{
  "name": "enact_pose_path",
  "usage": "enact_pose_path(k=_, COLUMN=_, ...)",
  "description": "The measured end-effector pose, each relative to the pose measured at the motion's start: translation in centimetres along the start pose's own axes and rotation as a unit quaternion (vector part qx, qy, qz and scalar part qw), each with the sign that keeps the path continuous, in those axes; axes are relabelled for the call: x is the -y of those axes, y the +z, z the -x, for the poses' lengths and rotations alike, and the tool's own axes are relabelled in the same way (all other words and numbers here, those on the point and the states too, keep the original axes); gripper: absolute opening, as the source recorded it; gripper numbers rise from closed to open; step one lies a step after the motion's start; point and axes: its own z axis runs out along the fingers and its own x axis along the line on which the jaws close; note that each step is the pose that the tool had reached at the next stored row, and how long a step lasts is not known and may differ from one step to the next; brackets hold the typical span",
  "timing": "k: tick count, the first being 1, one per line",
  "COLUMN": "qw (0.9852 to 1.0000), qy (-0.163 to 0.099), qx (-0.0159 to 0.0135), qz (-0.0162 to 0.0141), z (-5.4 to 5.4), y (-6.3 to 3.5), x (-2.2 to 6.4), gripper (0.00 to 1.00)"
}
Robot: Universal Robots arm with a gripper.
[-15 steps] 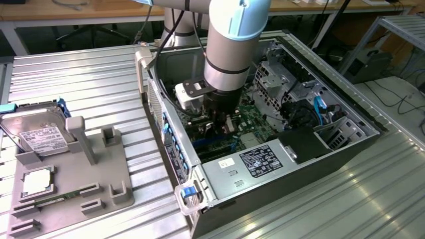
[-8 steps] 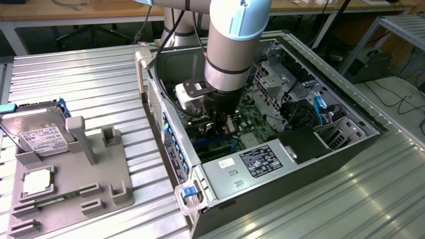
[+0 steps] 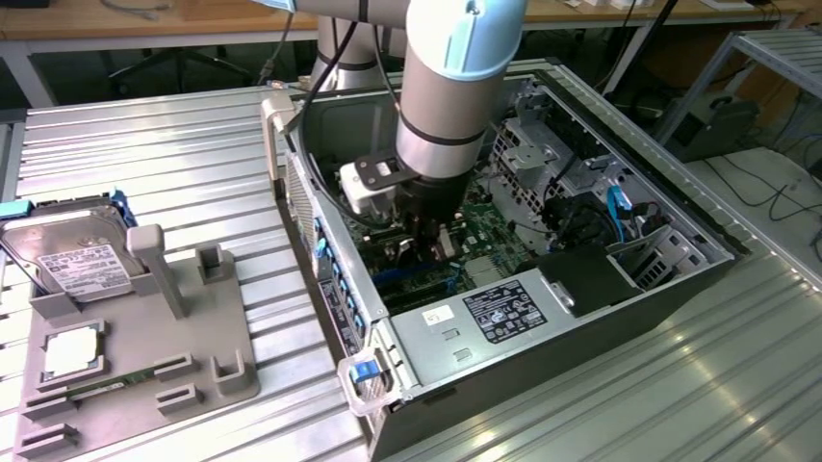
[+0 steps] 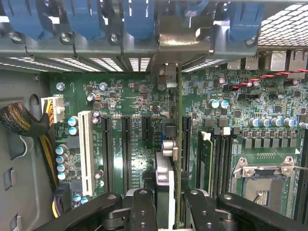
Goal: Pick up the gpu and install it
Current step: 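Insert the gpu into the slot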
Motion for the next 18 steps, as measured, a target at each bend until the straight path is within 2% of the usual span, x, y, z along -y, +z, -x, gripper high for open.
enact_pose_path(k=18, qw=1.0000, qy=0.000, qx=0.0000, qz=0.0005, z=-0.02, y=0.33, x=-0.05, gripper=0.28)
